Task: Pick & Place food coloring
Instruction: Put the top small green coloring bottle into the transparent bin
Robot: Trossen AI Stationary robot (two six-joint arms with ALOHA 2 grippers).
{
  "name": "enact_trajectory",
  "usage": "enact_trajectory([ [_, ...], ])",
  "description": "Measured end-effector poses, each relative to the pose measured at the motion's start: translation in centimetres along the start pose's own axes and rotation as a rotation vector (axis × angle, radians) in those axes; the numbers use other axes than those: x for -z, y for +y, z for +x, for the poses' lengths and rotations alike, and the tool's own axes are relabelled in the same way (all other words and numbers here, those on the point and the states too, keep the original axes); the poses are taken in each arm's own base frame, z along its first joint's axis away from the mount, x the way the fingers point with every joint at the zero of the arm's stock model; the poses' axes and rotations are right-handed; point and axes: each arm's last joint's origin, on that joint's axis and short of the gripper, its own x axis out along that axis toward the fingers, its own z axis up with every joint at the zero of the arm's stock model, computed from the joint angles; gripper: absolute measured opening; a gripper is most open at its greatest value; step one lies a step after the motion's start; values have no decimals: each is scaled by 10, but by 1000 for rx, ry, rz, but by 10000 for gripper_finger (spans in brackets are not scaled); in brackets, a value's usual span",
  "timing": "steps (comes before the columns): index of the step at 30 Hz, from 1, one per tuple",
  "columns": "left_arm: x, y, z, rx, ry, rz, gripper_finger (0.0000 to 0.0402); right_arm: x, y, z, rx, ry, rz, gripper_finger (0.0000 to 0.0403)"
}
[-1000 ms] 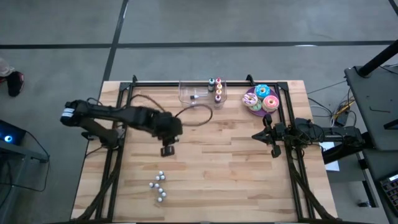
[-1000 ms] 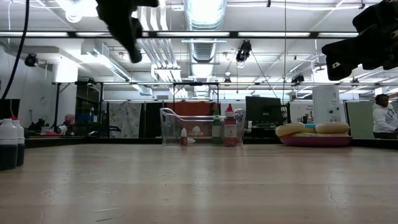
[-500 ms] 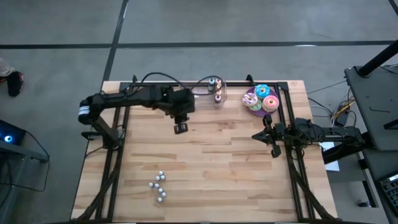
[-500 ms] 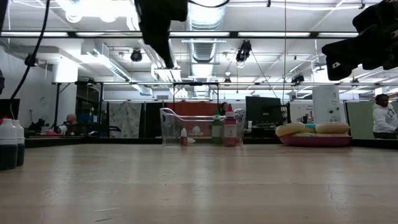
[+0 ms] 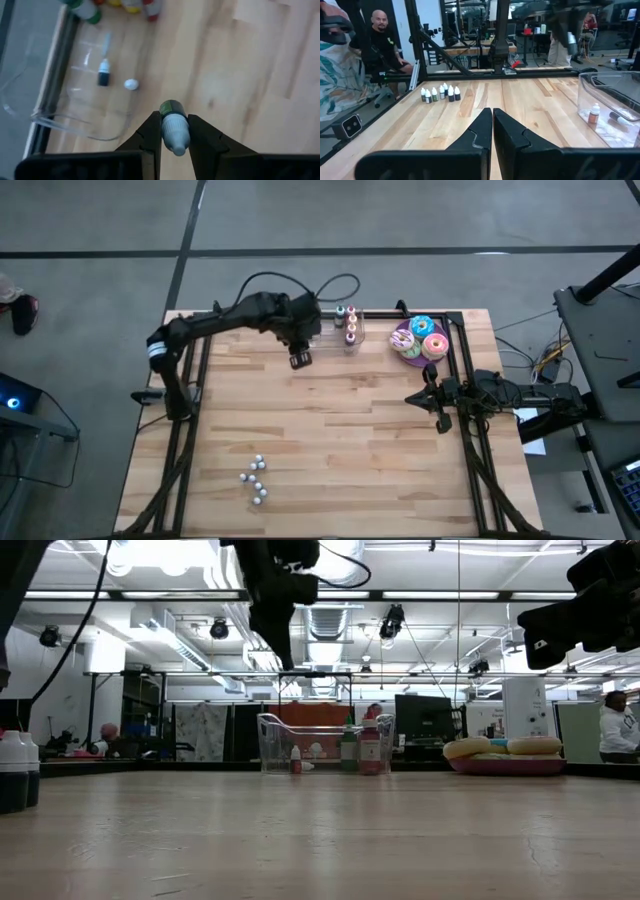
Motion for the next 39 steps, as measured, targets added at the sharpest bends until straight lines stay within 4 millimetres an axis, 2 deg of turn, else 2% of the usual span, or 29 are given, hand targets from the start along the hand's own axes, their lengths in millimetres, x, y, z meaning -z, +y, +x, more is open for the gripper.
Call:
enact_trajectory([
  [8, -1, 34, 12, -18, 26, -72, 50, 0, 0, 0, 1, 0, 0, 8],
  [15, 7, 61, 18, -38, 64, -129, 50, 0, 0, 0, 1, 0, 0, 9],
  [21, 12, 76, 18, -42, 71, -157, 51, 0, 0, 0, 1, 0, 0, 8],
  [28, 12, 85, 19, -58, 45, -159, 51, 0, 0, 0, 0, 0, 0, 9],
  [39, 1, 86, 64, -38, 120, -124, 51, 0, 0, 0, 0, 0, 0, 8],
])
